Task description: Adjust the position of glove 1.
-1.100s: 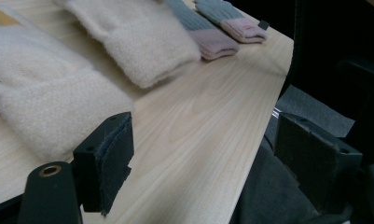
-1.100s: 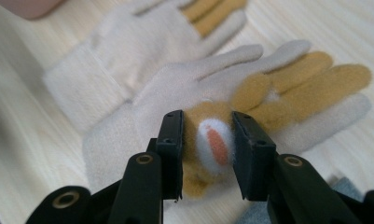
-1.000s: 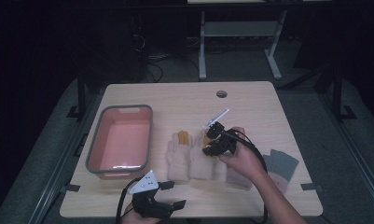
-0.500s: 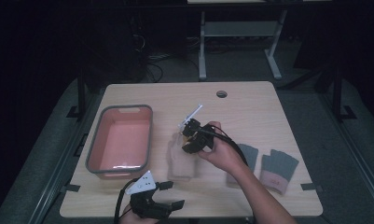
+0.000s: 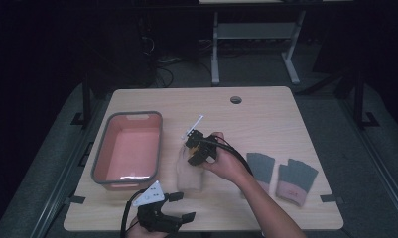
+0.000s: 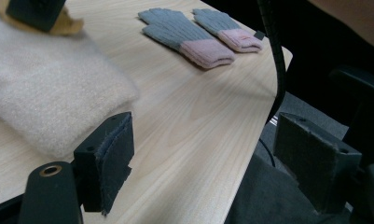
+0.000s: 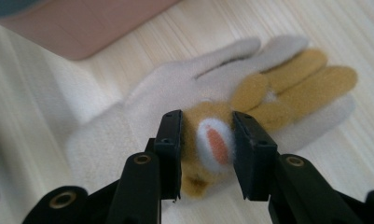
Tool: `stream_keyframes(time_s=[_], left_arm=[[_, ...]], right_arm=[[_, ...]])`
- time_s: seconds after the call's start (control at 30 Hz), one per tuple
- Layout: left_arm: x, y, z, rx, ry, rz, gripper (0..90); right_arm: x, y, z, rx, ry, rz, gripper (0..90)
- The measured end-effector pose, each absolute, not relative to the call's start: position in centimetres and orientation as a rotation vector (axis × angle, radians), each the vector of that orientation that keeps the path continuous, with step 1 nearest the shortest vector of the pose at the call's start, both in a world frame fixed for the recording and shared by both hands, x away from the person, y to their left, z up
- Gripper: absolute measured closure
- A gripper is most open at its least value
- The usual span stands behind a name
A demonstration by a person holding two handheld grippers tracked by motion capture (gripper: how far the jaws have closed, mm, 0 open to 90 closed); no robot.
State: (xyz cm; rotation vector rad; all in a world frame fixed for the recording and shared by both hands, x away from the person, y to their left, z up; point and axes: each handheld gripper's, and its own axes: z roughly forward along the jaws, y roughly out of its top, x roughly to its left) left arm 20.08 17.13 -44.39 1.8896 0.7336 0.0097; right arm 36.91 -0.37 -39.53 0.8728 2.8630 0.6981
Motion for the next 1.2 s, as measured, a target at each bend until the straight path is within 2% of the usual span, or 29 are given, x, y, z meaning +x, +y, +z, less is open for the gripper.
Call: stream_keyframes(time_s=[0.23, 0.57, 0.8, 1.2], left_arm=[[20.1, 17.1, -44.5, 1.890, 0.737, 0.006, 20.3], [20.1, 17.0, -44.5, 1.896, 0.730, 0.011, 20.3], [20.1, 17.1, -44.4, 1.892, 0.732, 0.012, 20.3], [20.1, 17.3, -44.3, 1.894, 0.726, 0.013, 20.4]], right_arm=[[37.1, -0.8, -40.6, 0.896, 2.879, 0.700, 60.2], [37.0, -0.8, -39.6, 0.868, 2.854, 0.755, 54.8], [37.0, 0.6, -39.0, 0.826, 2.848, 0.795, 52.1], [37.3, 3.5, -40.6, 0.743, 2.869, 0.737, 47.9]])
